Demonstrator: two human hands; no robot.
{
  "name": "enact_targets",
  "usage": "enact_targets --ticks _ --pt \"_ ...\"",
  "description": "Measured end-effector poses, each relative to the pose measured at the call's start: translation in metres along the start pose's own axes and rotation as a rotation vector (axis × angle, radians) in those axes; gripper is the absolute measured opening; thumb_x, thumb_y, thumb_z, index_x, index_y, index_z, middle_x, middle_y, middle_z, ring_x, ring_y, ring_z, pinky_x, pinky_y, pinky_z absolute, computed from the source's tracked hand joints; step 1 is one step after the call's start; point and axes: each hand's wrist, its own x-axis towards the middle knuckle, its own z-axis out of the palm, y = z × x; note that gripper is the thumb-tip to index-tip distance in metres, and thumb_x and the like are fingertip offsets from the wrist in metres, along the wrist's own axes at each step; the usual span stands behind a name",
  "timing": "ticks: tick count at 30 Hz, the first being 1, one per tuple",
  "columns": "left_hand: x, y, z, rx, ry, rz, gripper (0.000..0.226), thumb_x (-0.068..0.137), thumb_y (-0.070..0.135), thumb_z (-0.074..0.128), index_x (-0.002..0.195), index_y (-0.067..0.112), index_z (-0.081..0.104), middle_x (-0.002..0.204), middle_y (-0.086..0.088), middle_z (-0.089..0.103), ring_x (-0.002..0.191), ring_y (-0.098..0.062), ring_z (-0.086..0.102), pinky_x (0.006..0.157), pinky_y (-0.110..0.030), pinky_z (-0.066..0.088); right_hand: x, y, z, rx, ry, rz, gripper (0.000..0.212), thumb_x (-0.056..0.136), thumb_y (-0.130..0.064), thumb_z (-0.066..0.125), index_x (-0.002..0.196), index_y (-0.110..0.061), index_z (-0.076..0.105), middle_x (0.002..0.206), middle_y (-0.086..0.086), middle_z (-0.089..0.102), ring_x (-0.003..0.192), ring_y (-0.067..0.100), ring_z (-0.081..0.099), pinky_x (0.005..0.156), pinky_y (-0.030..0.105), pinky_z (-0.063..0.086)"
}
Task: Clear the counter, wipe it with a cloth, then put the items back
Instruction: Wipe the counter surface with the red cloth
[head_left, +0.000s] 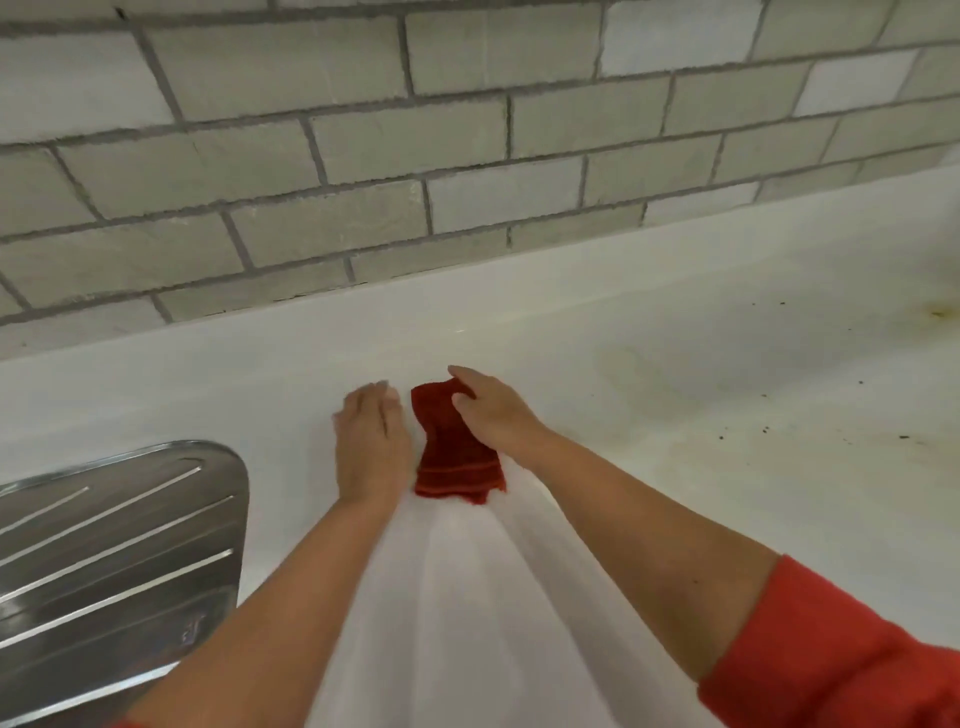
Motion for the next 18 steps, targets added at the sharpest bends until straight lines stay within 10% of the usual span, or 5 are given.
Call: enact_targets --ticks 6,12,18 --pt "-0.013 0.044 0.071 0.517 -0.320 -0.013 0.056 0.101 0.036 0.016 0.148 0.005 0.015 0.157 -0.014 0.009 0.145 -0.033 0.001 0.118 -0.047 0.007 -0.066 0.056 -0.094 -0.341 0.201 0.235 0.039 0.095 -0.022 0.047 0.134 -0.014 0.050 0.139 0.007 0.046 0.127 0.023 0.045 0.104 0.029 0.035" --pt "0.049 0.019 0.063 0.603 -0.358 0.060 0.053 0.100 0.031 0.019 0.151 0.016 0.010 0.159 -0.008 0.007 0.146 -0.028 0.002 0.117 -0.051 0.003 -0.140 0.113 -0.152 -0.782 -0.077 0.666 0.055 0.080 -0.044 0.065 0.121 -0.008 0.057 0.119 0.010 0.055 0.102 0.023 0.055 0.080 0.026 0.044" --pt "0.059 0.032 0.082 0.676 -0.415 0.176 0.052 0.100 0.029 0.017 0.151 0.021 0.008 0.159 -0.004 0.007 0.146 -0.026 0.003 0.117 -0.050 0.004 -0.165 0.132 -0.152 -0.766 -0.272 0.698 0.077 0.074 -0.056 0.067 0.133 -0.012 0.044 0.130 0.009 0.039 0.111 0.023 0.054 0.092 0.027 0.045"
